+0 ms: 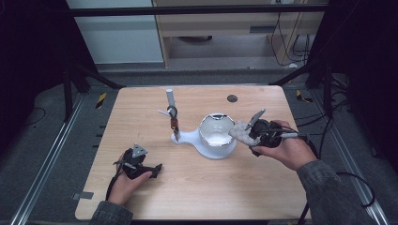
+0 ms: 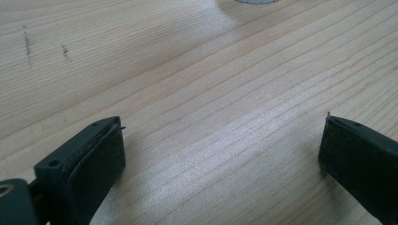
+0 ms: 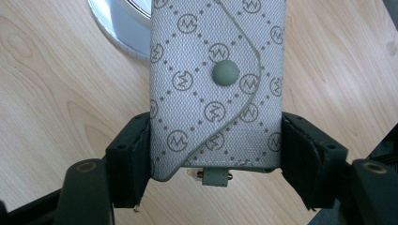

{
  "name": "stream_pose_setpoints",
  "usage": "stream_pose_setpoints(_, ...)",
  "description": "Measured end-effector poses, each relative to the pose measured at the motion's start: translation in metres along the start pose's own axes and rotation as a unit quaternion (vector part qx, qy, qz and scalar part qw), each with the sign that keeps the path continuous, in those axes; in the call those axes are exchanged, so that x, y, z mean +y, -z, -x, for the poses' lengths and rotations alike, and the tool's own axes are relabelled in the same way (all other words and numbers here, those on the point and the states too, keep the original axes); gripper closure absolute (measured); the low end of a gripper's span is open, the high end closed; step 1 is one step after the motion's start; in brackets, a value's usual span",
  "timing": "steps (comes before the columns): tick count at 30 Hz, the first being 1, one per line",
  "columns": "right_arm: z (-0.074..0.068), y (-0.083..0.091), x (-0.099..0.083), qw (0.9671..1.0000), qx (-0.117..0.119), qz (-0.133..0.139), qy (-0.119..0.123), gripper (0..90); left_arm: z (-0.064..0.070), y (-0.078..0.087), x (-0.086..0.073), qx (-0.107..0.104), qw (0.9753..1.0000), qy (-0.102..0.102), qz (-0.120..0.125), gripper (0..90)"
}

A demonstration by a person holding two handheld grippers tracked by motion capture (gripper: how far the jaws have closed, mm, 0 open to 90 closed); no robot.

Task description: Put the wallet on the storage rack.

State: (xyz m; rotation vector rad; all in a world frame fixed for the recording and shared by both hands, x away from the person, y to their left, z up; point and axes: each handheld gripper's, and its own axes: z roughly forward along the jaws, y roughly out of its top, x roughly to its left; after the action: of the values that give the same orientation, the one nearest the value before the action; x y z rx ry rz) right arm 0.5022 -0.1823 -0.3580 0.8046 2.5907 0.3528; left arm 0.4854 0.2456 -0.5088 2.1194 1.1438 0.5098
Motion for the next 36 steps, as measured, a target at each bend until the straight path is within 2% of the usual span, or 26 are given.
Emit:
stream_pose_setpoints(9, -0.002, -0.001, 0.008, 0.9999, 0.001, -0.007, 0.014, 31.4, 0.000, 0.000, 0.000, 0.000, 1.0000, 0.000, 0.000, 0.1)
stream_pose_setpoints(16, -0.004, -0.007, 0.020, 0.9997, 0.000, -0.014, 0.022, 31.4, 0.001, 0.000, 0.000, -0.001, 1.0000, -0.001, 0.000, 0.1)
stream_pose_setpoints(22, -0.008, -0.014, 0.035, 0.9988, 0.003, -0.026, 0.040, 31.3, 0.001, 0.000, 0.000, -0.001, 1.0000, 0.000, 0.002, 0.1)
stream_pose_setpoints(36, -0.016, -0.026, 0.050, 0.9975, 0.006, -0.040, 0.059, 31.4, 0.002, -0.001, 0.001, -0.003, 1.0000, -0.003, 0.002, 0.0)
